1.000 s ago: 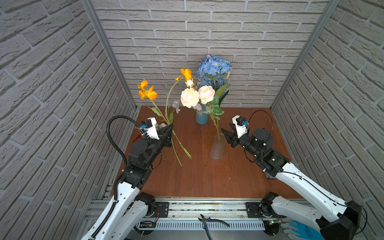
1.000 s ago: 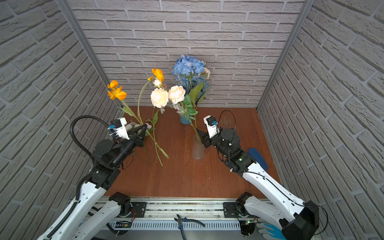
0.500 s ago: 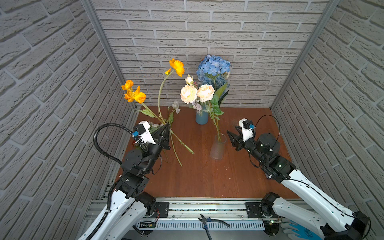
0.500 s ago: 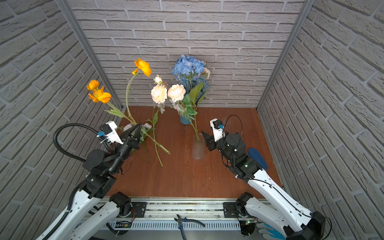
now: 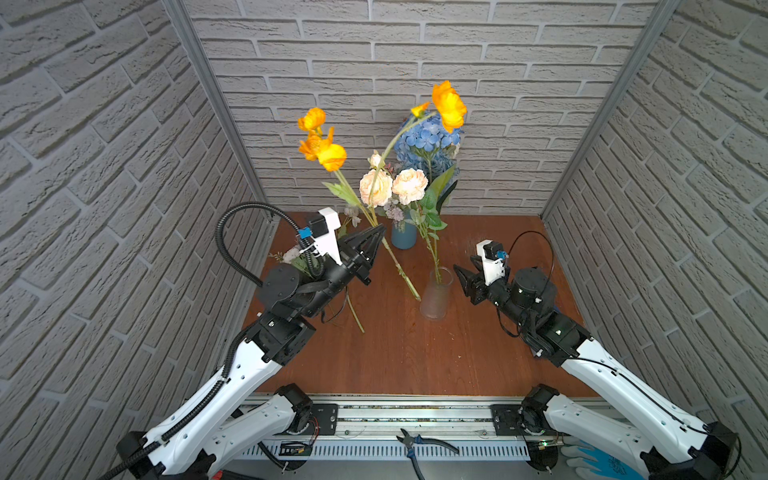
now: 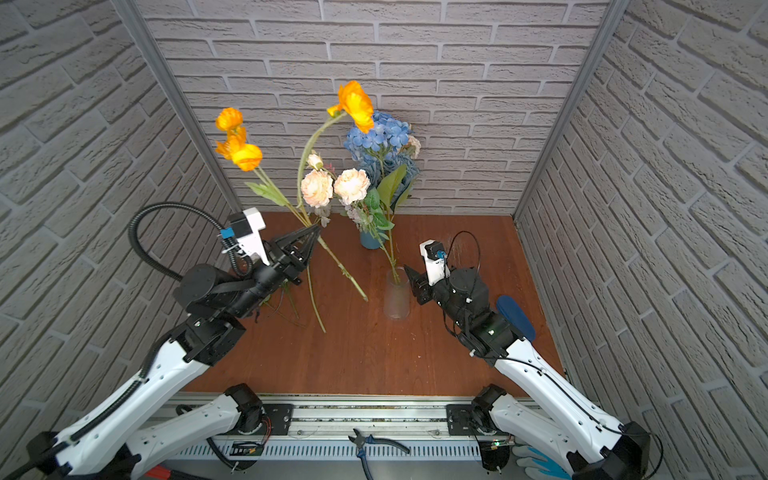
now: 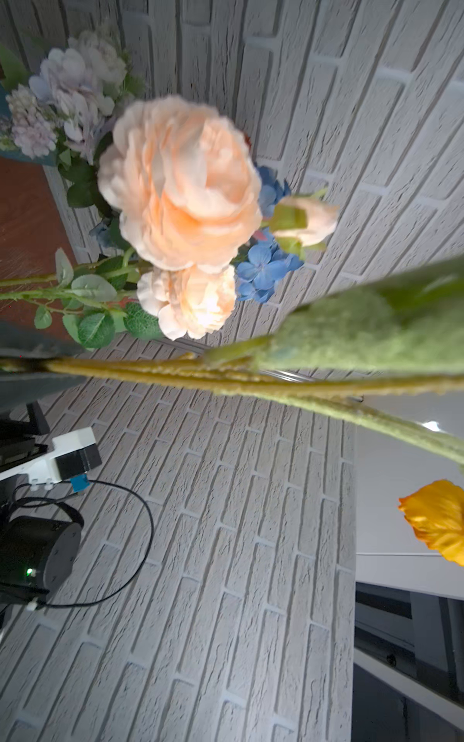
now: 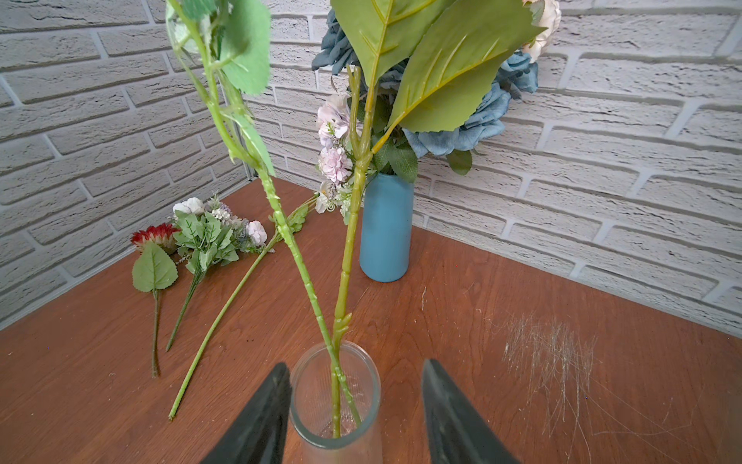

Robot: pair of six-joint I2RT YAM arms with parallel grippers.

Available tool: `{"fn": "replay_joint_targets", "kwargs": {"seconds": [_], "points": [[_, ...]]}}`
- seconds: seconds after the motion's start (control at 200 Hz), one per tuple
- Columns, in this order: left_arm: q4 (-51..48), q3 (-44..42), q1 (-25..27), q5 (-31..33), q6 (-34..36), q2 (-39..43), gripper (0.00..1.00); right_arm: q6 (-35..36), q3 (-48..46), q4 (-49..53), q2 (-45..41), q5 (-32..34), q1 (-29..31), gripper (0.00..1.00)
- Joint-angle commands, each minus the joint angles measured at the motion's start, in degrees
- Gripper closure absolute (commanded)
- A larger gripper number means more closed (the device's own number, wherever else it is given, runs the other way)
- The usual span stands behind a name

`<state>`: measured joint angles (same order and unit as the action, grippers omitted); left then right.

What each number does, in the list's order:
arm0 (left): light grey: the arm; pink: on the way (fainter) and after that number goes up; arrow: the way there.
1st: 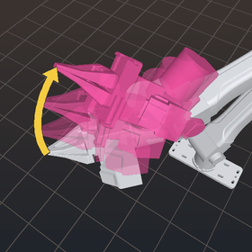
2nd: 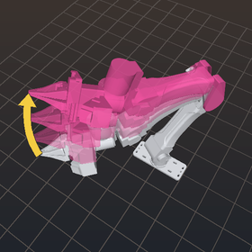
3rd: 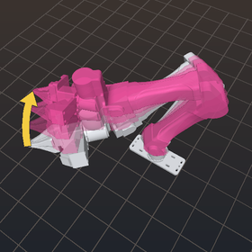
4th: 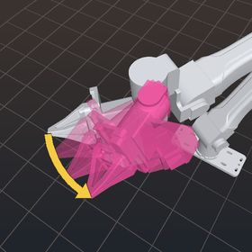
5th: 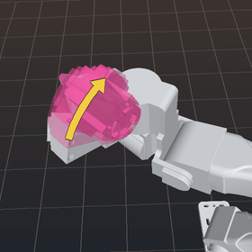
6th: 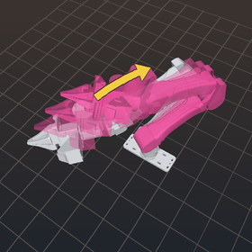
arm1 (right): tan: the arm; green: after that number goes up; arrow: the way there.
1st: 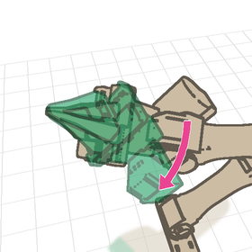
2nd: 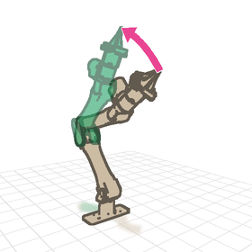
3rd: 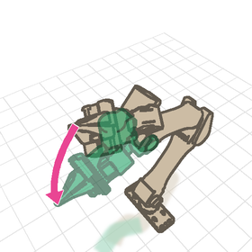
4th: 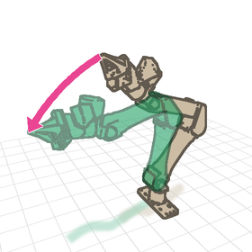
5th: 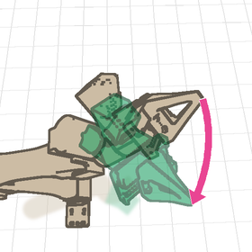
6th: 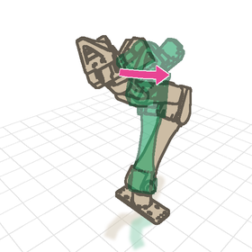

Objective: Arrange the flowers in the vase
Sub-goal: 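Carry the orange poppy over the glass vase with the left gripper and lower it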

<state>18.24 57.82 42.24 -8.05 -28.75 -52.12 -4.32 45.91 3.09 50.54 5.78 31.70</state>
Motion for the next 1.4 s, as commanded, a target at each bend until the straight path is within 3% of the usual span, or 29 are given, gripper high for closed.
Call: {"fn": "replay_joint_targets", "kwargs": {"seconds": [0.0,0.095,0.26,0.34,0.765,1.145,1.395], "points": [[3.9,2.54,2.92,-0.16,7.01,-3.46,1.0,-0.7,-1.17,-0.5,-1.21,0.85,-0.15,0.46],[5.29,3.46,4.38,0.62,8.92,-7.87,1.0,-0.65,-1.44,0.42,-2.06,2.85,-0.15,0.46],[8.49,5.0,5.92,0.93,10.57,-14.41,1.0,-2.1,-2.54,3.56,-4.31,16.24,-0.29,0.46],[10.32,5.82,6.26,1.06,10.6,-16.72,1.0,-2.19,-3.94,3.94,-5.98,19.15,-0.33,0.46],[12.08,12.64,6.52,2.84,13.15,-25.13,1.0,-2.85,-7.09,4.56,-8.44,20.5,-0.78,0.46],[16.81,11.7,7.66,4.53,18.18,-32.26,1.0,-3.02,-7.26,3.59,-7.84,18.38,-0.84,0.46],[14.05,8.96,9.42,5.42,18.8,-35.23,1.0,-2.85,-7.24,3.37,-7.52,18.31,-0.85,0.46]]}}
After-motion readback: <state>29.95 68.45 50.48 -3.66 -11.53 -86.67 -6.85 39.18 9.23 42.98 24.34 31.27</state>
